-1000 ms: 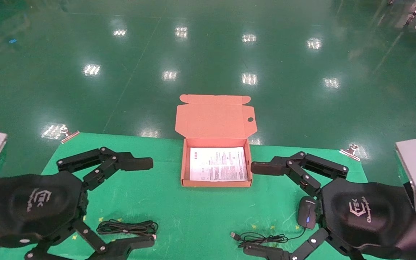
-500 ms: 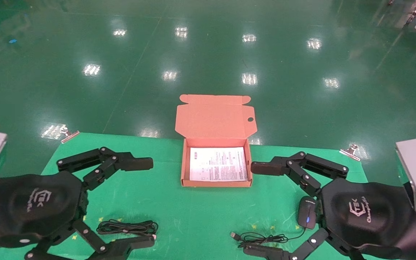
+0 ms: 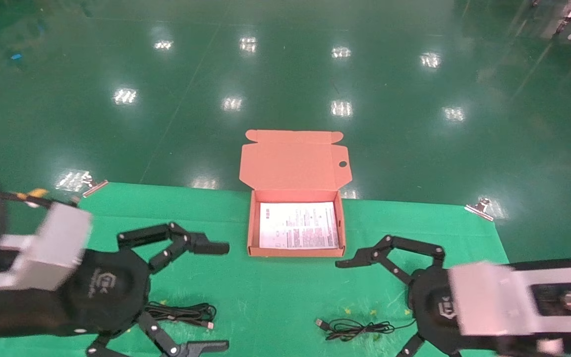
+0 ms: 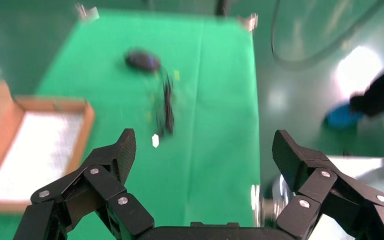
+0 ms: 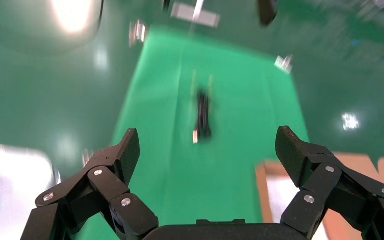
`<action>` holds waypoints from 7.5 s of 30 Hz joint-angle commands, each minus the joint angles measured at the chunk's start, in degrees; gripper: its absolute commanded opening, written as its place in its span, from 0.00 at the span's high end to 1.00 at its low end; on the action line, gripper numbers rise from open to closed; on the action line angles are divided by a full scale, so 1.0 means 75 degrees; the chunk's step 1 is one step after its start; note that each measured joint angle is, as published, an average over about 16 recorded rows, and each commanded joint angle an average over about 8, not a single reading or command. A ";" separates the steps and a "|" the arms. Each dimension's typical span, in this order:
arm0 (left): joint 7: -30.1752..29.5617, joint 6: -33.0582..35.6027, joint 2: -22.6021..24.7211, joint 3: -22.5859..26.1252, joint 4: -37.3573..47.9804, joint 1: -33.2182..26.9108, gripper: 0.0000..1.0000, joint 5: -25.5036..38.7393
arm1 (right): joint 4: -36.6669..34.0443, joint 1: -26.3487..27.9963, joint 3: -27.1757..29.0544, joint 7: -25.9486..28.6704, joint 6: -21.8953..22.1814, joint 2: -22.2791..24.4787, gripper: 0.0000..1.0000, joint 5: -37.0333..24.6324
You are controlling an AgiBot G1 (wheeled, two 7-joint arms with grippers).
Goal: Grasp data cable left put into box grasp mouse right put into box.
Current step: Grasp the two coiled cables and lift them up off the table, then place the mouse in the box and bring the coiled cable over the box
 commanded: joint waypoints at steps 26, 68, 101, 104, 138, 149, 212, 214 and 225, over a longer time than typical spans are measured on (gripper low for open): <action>0.0894 -0.0714 0.1337 0.2662 0.0806 -0.1460 0.00 0.5481 | 0.0076 0.0776 -0.2776 -0.1833 0.1294 -0.1338 0.00 -0.5558; 0.2847 -0.3071 0.3740 0.2773 0.7428 -0.2080 0.95 0.6301 | -0.3921 0.0134 -0.3166 -0.0753 0.3474 -0.3758 0.93 -0.7039; 0.2808 -0.3032 0.3707 0.2778 0.7289 -0.2064 1.00 0.6300 | -0.3820 0.0132 -0.3157 -0.0745 0.3427 -0.3713 1.00 -0.7013; 0.2808 -0.3031 0.3706 0.2780 0.7286 -0.2063 1.00 0.6302 | -0.3817 0.0131 -0.3157 -0.0745 0.3426 -0.3712 1.00 -0.7011; 0.1271 -0.3922 0.2704 0.2127 0.3726 -0.3043 1.00 0.6081 | -0.2738 0.2661 -0.1542 0.0922 0.4818 -0.3574 1.00 -0.6756; 0.1131 -0.4866 0.3265 0.1956 0.3697 -0.3508 1.00 0.6238 | -0.4479 0.3622 -0.1372 -0.0172 0.5579 -0.4841 1.00 -0.6138; -0.1942 -0.4346 0.2126 0.2631 0.1723 -0.2386 1.00 0.8303 | -0.4936 0.2366 -0.3801 0.0140 0.6186 -0.5532 1.00 -0.4348; -0.2019 -0.4336 0.2109 0.2636 0.1644 -0.2365 1.00 0.8345 | -0.4941 0.2320 -0.4001 0.0318 0.6305 -0.5534 1.00 -0.4176; -0.2280 -0.4299 0.2050 0.2650 0.1378 -0.2294 1.00 0.8493 | -0.6028 0.2251 -0.5178 0.1363 0.6909 -0.5510 0.96 -0.3357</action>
